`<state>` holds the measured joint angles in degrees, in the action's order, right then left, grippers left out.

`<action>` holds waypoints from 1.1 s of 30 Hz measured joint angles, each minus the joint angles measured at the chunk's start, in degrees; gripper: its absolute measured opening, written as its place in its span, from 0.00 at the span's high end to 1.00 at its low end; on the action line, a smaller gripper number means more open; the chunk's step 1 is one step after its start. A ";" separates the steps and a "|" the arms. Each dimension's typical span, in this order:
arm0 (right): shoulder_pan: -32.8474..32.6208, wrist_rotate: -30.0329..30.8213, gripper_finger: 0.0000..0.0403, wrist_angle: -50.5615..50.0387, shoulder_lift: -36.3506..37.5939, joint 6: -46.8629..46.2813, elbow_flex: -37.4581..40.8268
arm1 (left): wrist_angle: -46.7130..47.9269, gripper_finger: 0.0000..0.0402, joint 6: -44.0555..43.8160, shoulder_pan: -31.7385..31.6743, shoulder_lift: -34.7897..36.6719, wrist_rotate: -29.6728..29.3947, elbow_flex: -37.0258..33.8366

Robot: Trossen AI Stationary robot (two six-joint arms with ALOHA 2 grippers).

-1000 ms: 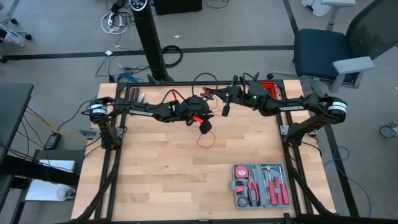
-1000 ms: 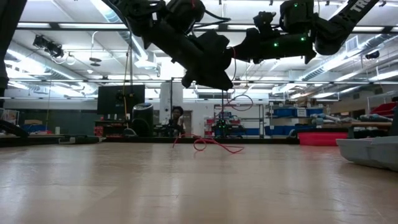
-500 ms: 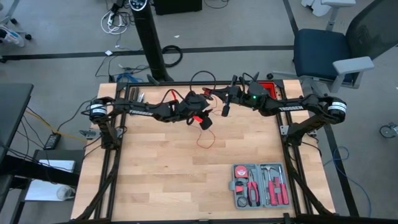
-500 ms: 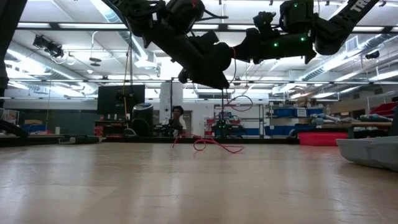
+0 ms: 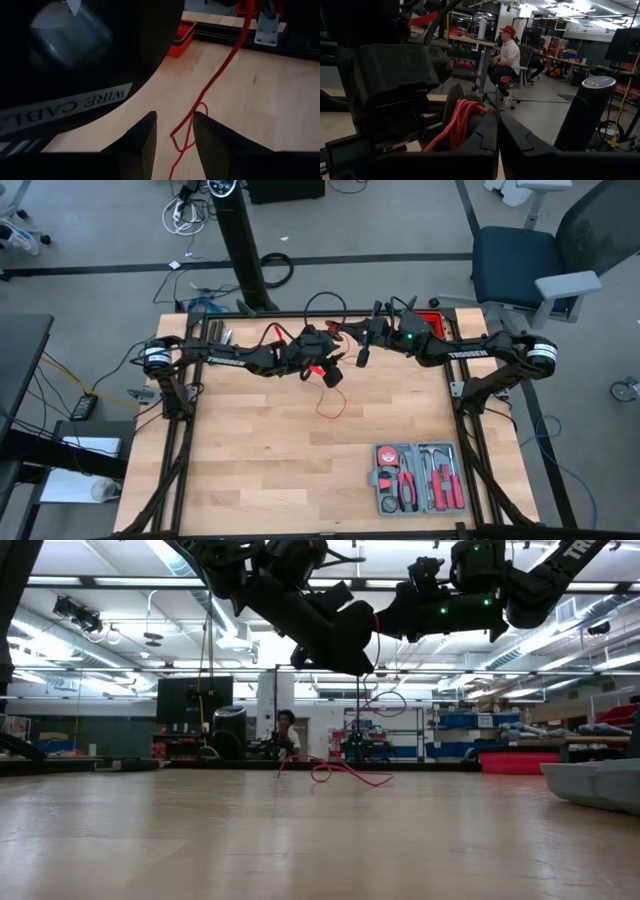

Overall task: Coil cords
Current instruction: Coil the wire

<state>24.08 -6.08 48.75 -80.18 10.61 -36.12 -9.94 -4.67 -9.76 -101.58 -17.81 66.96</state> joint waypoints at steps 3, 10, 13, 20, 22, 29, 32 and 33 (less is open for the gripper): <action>-0.07 -0.07 0.99 -0.01 0.00 -0.05 0.00 | 0.33 0.69 -1.08 0.00 0.00 0.05 0.00; -0.07 -0.14 0.99 0.00 0.00 -0.05 0.00 | 0.01 0.98 -2.39 0.00 0.00 2.61 0.00; -0.05 -0.14 0.99 -0.02 0.00 -0.05 0.00 | 0.44 0.99 -2.37 0.02 0.00 2.65 0.00; -0.05 -0.14 0.99 -0.04 0.00 -0.02 0.00 | 5.95 1.00 -1.45 0.00 -0.04 0.55 0.00; -0.04 -0.13 0.99 -0.22 0.00 0.02 0.00 | 7.15 1.00 -0.96 0.00 -0.04 0.53 0.00; 0.54 -0.05 0.99 -1.50 0.00 0.87 0.00 | 17.22 1.00 -0.04 -0.29 2.76 -1.38 0.00; 0.54 -0.07 0.99 -1.59 -0.02 0.86 0.00 | 21.16 1.00 1.36 -0.35 4.45 -6.28 0.00; 0.54 -0.10 0.99 -1.57 -0.01 0.82 0.00 | 22.45 1.00 1.83 -0.35 4.86 -8.45 0.00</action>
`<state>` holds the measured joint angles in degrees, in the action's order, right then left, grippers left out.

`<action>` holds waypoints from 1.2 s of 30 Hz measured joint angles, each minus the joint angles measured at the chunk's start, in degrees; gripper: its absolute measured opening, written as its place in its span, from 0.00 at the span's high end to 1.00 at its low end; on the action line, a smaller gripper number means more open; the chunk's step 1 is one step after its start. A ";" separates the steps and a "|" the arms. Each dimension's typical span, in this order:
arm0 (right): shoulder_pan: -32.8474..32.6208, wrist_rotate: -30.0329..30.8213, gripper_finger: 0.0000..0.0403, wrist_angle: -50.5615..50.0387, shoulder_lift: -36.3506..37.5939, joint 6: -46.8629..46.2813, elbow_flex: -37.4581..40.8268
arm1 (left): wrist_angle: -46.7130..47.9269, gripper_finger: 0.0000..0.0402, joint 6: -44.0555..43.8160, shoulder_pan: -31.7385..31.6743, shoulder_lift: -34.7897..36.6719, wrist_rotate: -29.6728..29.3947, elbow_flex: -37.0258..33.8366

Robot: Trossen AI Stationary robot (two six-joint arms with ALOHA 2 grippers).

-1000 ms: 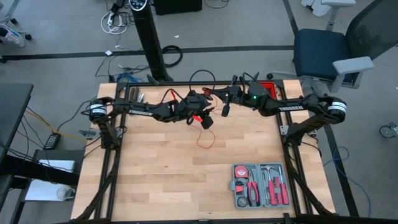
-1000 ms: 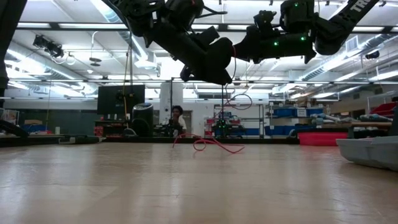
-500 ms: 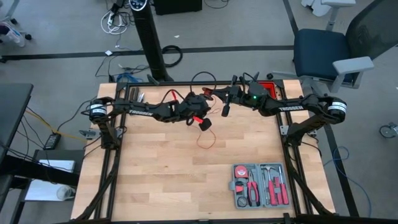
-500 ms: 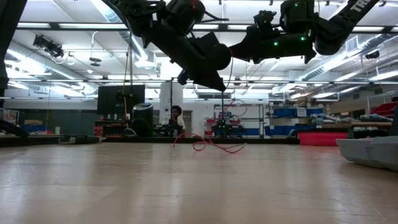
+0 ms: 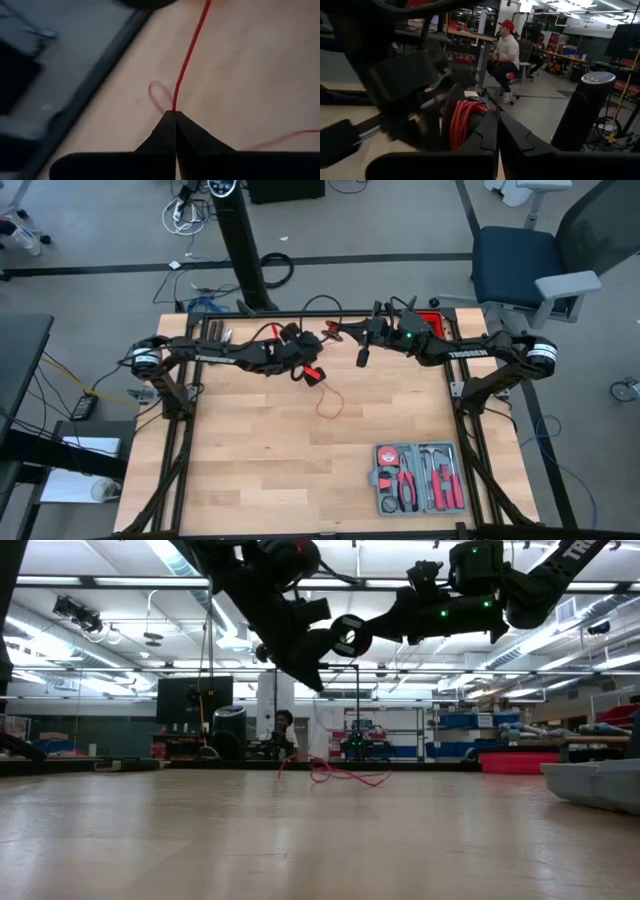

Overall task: Coil cords
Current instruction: Coil the wire

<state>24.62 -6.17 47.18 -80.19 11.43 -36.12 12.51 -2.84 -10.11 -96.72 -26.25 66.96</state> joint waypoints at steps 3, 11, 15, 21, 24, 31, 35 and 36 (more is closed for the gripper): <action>0.01 -0.89 0.99 0.40 -0.01 -1.12 0.00 | 1.25 1.00 2.87 0.00 0.71 -5.24 0.00; 0.02 -2.23 0.99 -0.23 -0.01 -1.15 0.00 | 1.56 1.00 8.67 0.00 0.86 -10.36 0.00; 0.57 -2.66 0.99 -1.66 -0.01 1.14 0.00 | 4.13 1.00 8.82 0.00 2.77 -10.72 0.00; 1.60 -8.22 0.99 -3.50 -0.01 4.88 -0.02 | 6.78 1.00 8.36 0.00 5.90 -10.53 -0.01; 1.79 -13.19 0.99 -4.74 -0.01 8.25 -0.02 | 6.21 1.00 8.17 -0.04 7.19 -9.95 -0.02; 1.25 -8.29 0.99 -8.48 -0.03 15.42 -0.04 | 1.65 1.00 7.29 -0.02 8.17 -2.55 0.00; 1.27 -8.75 0.99 -8.42 -0.03 15.36 -0.04 | 2.24 1.00 6.93 -0.02 8.15 2.91 -0.02; 1.25 -9.68 0.99 -8.50 -0.03 15.37 -0.04 | 1.93 1.00 6.79 -0.02 8.15 3.70 -0.02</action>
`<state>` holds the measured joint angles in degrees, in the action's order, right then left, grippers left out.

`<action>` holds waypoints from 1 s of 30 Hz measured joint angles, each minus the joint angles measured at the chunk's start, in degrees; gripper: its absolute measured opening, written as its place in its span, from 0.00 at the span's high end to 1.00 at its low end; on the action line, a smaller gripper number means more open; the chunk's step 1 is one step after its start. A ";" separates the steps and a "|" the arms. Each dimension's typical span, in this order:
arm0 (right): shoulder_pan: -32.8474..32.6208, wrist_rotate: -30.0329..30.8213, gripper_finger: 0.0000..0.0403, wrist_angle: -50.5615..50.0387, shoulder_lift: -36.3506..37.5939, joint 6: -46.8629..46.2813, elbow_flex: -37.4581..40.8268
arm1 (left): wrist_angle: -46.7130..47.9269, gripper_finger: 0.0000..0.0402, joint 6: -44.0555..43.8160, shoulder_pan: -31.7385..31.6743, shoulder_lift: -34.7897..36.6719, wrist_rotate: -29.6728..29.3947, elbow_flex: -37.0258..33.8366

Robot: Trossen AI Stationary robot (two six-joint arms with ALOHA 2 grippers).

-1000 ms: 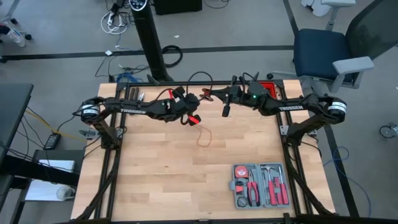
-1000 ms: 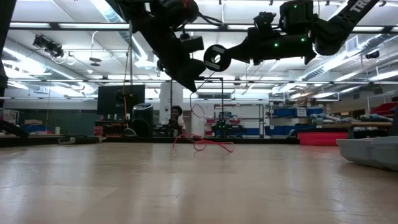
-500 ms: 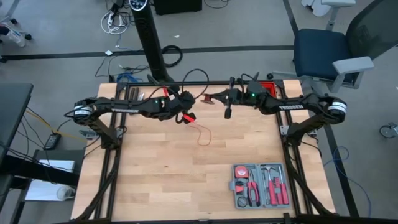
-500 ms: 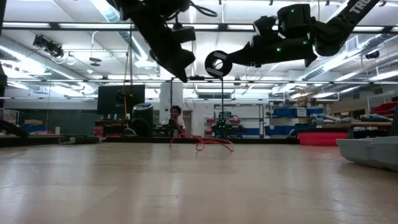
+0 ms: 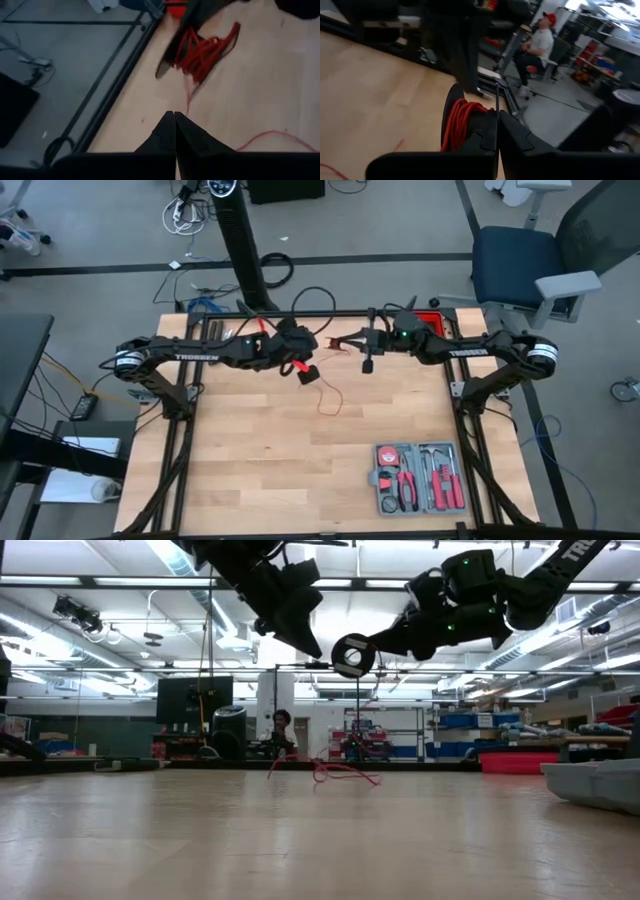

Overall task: Coil cords
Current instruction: Coil the wire

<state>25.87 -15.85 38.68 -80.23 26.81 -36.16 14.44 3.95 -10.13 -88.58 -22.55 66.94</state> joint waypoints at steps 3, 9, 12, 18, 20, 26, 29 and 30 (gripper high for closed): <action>0.00 -2.53 0.99 -0.33 0.00 0.24 0.00 | -0.26 1.00 -0.08 0.00 0.00 0.30 -0.02; 1.31 -7.87 0.99 -3.32 -0.02 0.01 0.00 | -1.51 1.00 4.08 0.00 0.26 0.43 -0.02; 2.75 -10.35 0.99 -3.43 -0.02 -1.54 0.00 | -1.48 0.98 6.52 0.00 0.26 2.12 -0.02; 7.58 -18.92 0.99 -3.56 -0.02 -6.44 0.00 | -10.50 0.87 7.61 -1.28 0.28 11.26 -2.52; 9.12 -22.51 0.99 -3.54 -0.02 -8.58 0.00 | -15.37 0.83 7.24 -1.82 0.28 14.79 -4.91; 10.84 -27.46 0.99 -3.65 -0.02 -12.84 0.00 | -28.43 0.79 3.99 -3.22 0.26 15.74 -13.38; 10.48 -27.94 0.99 -3.69 -0.02 -12.90 0.00 | -35.64 0.79 1.79 -3.92 0.24 15.56 -16.21; 10.29 -27.94 0.99 -3.72 -0.02 -12.87 0.00 | -37.53 0.79 1.38 -4.10 0.26 15.55 -16.90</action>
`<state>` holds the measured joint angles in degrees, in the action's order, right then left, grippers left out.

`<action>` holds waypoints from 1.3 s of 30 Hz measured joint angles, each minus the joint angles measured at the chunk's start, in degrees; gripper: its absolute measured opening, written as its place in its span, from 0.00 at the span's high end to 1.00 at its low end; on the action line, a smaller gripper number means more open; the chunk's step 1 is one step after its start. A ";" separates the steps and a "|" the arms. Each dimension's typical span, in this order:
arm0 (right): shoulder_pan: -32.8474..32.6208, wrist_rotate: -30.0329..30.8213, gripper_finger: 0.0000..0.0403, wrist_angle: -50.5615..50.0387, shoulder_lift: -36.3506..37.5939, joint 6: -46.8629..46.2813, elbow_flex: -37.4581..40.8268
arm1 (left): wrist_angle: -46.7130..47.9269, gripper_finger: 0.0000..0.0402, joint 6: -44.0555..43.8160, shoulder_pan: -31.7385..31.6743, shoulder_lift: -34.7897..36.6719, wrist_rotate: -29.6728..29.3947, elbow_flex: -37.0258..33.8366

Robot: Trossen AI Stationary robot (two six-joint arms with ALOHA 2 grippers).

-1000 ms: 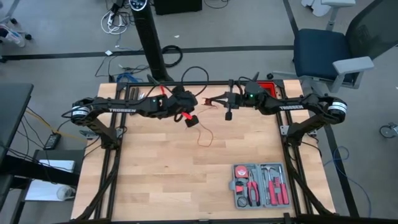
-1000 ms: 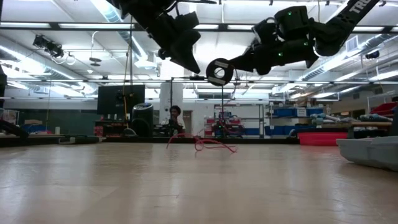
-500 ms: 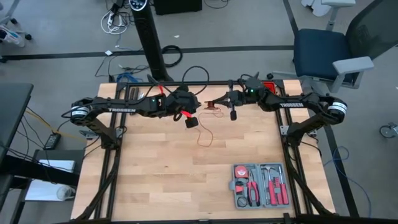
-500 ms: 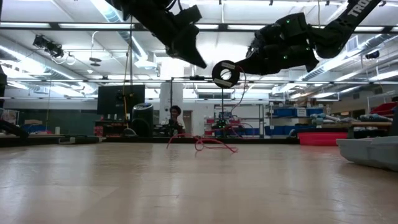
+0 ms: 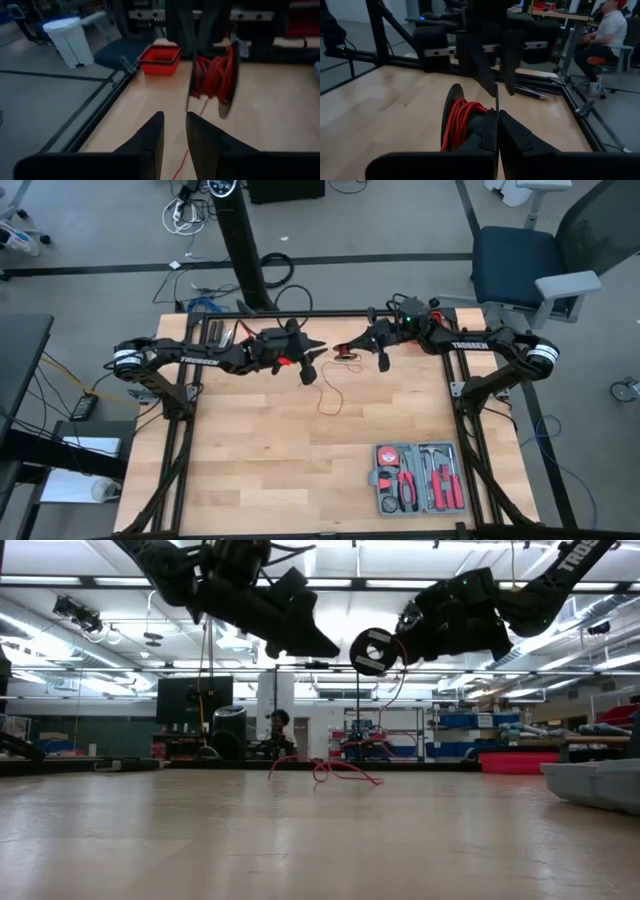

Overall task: Coil cords
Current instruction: Coil the wire

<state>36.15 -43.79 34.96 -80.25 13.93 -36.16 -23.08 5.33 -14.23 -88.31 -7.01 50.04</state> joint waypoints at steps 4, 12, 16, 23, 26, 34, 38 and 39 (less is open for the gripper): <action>-0.94 0.12 0.99 0.16 0.00 0.02 0.00 | -3.31 0.79 -1.08 -0.04 0.00 0.02 -0.51; -3.47 5.27 0.99 1.25 -0.04 2.26 0.02 | -3.49 0.79 -1.11 -0.03 0.00 1.77 -0.04; -3.92 5.37 0.99 1.96 -0.04 2.58 0.04 | -3.31 0.79 -1.15 -0.03 0.00 2.71 -0.04; -5.99 7.52 0.99 6.44 -0.10 2.50 0.04 | -4.01 0.79 -1.14 -0.06 0.05 4.77 0.00; -6.86 9.16 0.99 7.19 -0.20 2.38 0.04 | -4.05 0.79 -1.13 0.03 0.02 5.52 0.00; -7.31 9.55 0.99 7.17 -0.26 2.19 0.04 | -5.79 0.80 -1.13 0.03 0.02 7.71 0.00; -7.61 9.29 0.99 7.03 -0.26 1.40 0.04 | -5.62 0.95 -1.11 -0.09 0.02 10.55 0.00; -7.66 9.23 0.99 6.97 -0.26 0.80 0.04 | -5.48 0.97 -1.07 -0.08 0.02 10.85 0.00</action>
<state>28.49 -34.56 41.93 -80.51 14.74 -36.12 -28.56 4.27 -14.31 -88.29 3.85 50.04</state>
